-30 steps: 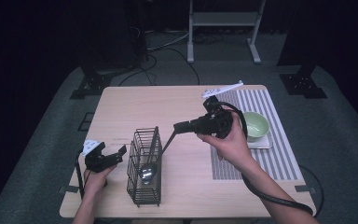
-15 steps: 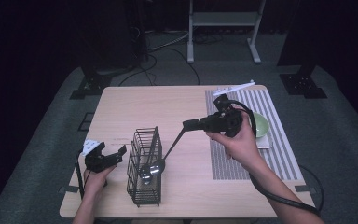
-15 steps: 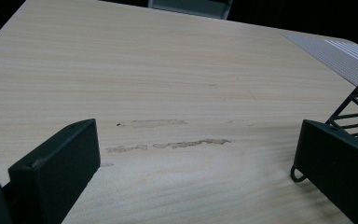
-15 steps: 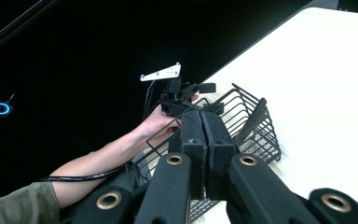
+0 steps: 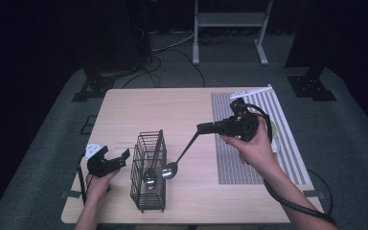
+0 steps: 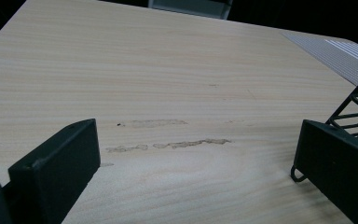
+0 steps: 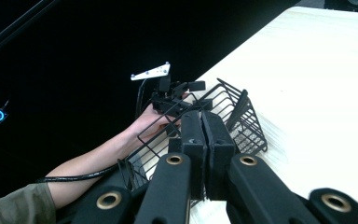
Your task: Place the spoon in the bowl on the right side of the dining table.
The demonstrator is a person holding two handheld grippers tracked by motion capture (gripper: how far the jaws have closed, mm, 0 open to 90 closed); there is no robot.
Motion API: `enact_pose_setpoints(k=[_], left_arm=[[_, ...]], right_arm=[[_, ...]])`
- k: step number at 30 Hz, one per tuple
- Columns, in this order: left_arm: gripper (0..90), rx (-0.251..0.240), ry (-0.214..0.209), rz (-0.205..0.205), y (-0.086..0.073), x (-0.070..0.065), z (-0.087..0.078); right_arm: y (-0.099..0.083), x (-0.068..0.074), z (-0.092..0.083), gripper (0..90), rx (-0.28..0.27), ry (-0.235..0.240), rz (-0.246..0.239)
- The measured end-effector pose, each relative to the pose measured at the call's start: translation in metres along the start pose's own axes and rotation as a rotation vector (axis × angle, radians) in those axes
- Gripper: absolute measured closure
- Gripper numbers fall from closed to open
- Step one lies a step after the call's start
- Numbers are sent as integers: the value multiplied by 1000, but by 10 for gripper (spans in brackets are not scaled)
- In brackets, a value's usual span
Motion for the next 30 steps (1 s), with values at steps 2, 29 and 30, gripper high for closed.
enact_pose_setpoints(k=[2,29,30], left_arm=[[0,0,0,0,0,0,0],[0,2,1,2,0,0,0],[0,2,1,2,0,0,0]], right_arm=[[-2,-2,-2,885,0,-4,6],[-18,-28,-17,884,-11,-50,65],[-18,-28,-17,884,-11,-50,65]])
Point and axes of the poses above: each handheld gripper's, and its own axes: z roughly forward along the jaws, y roughly out of its top, x roughly to its left, the point moved 3 cm from there along z, roughly forward along the jaws, and after that the axes turned 1 degree about y, right-handed, at the moved point
